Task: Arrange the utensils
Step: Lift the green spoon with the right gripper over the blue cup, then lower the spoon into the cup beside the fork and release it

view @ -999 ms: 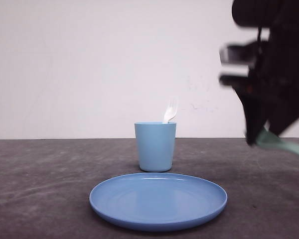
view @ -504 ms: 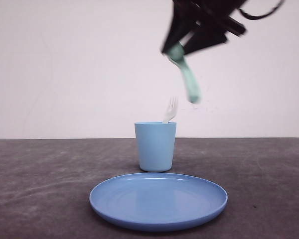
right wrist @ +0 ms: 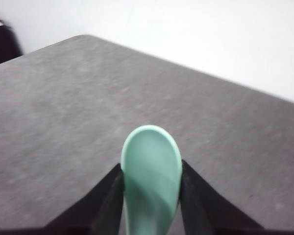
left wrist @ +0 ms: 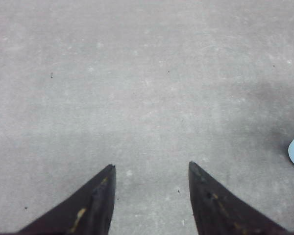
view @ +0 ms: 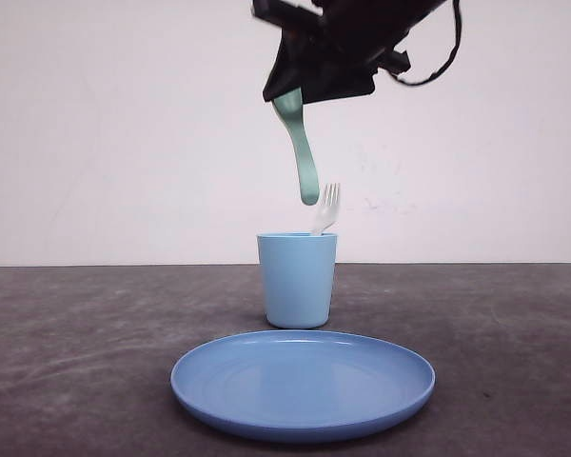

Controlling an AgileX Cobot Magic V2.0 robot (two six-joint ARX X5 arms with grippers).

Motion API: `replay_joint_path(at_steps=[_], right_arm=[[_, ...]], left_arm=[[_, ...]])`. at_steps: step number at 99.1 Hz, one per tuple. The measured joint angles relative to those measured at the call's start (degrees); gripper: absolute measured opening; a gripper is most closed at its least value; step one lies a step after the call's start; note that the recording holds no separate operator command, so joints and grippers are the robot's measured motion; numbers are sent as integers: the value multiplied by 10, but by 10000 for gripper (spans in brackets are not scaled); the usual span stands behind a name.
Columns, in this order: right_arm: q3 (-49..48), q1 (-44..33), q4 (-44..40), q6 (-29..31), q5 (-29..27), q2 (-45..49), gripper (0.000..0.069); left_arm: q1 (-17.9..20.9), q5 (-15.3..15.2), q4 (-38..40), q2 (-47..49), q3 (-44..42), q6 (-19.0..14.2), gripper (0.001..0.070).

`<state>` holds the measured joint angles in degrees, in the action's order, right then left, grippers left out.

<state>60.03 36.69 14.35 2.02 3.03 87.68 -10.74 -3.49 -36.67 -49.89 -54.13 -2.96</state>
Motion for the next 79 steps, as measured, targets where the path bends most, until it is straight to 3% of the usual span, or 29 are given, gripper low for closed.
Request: replay_joint_path(at_steps=[31, 79], right_arm=[[0, 0, 37, -46, 0, 57, 152], [0, 0, 29, -52, 0, 126, 152]], left_arm=[[0, 0, 0, 0, 0, 0, 280], [0, 0, 0, 0, 0, 0, 280]])
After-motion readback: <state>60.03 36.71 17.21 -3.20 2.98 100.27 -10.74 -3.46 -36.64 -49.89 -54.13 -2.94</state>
